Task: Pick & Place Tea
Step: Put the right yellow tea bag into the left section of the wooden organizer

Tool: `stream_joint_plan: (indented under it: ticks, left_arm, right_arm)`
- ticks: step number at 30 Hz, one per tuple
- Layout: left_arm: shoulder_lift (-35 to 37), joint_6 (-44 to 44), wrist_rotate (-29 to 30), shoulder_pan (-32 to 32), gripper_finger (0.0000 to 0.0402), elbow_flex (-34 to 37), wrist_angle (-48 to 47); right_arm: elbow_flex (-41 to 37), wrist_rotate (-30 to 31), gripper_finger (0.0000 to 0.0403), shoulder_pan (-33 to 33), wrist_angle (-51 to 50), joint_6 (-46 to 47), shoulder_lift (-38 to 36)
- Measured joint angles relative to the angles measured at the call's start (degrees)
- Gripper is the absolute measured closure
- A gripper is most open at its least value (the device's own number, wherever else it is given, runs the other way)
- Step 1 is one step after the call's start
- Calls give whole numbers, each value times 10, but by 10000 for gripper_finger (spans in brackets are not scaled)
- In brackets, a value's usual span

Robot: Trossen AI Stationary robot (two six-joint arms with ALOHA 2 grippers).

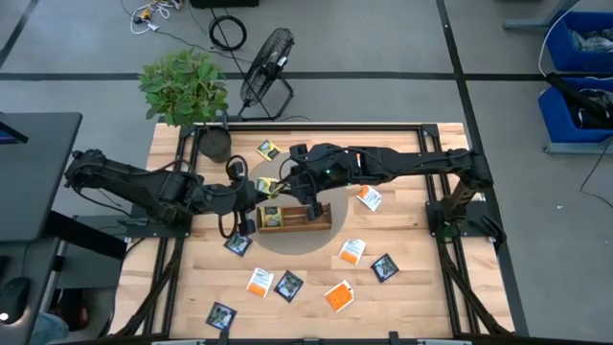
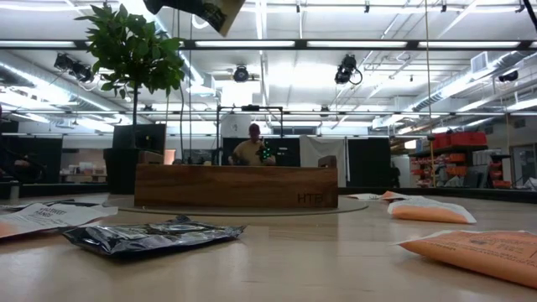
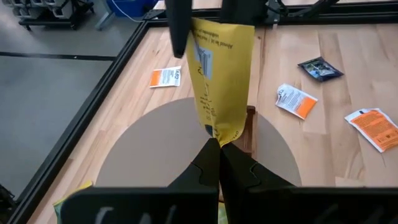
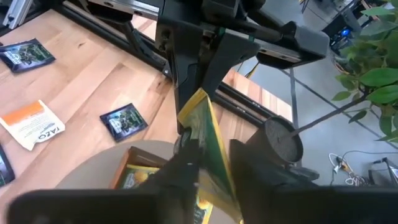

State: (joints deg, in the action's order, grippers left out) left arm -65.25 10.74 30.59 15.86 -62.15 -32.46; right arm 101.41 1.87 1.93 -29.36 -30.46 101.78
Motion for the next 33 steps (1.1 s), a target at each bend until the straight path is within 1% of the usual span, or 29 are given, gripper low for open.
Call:
stream_joint_plan:
  ticks: [4, 5, 8, 11, 15, 22, 24, 27, 31, 33]
  left_arm:
    - [0, 0, 1, 0, 400, 0, 1]
    - [0, 0, 1, 0, 400, 0, 1]
    - [0, 1, 1, 0, 399, 0, 1]
    - [0, 2, 0, 0, 388, 0, 0]
    - [0, 6, 0, 1, 355, 0, -1]
    - [0, 8, 10, 1, 292, 0, -3]
    - [0, 16, 28, 1, 280, 0, -7]
    - [2, 39, 78, 2, 270, 0, -25]
    - [2, 52, 160, 10, 274, 0, -38]
    - [2, 52, 183, 19, 280, 0, -37]
  right_arm:
    - [0, 0, 382, 0, 0, -4, 0]
    - [0, 0, 389, 0, 0, -5, 0]
    - [0, 0, 390, 0, 0, -6, 0]
    - [0, 1, 394, 0, -6, -5, 0]
    - [0, 12, 397, 0, -27, 0, 0]
    - [0, 77, 399, 0, -59, 9, -11]
    - [0, 90, 399, 0, -72, 20, -19]
    - [0, 97, 401, 0, -99, 48, -41]
    - [0, 99, 401, 0, -120, 81, -67]
    - [0, 109, 401, 1, -121, 93, -79]
